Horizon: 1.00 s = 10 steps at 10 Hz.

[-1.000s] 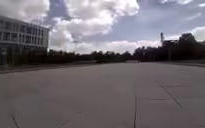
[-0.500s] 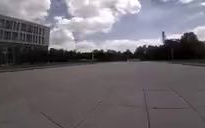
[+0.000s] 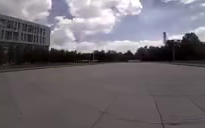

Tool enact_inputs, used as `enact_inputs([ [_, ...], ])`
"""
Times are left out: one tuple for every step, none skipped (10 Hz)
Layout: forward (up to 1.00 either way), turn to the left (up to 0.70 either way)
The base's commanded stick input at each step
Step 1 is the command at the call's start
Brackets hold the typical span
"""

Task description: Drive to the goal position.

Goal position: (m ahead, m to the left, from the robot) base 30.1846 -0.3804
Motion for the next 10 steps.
enact_inputs([
  [0.7, -0.04],
  [0.7, -0.2],
  [0.7, -0.33],
  [0.7, -0.35],
  [0.7, -0.35],
  [0.7, -0.08],
  [0.7, 0.0],
  [0.7, 0.0],
  [0.7, 0.0],
  [0.7, 0.0],
])
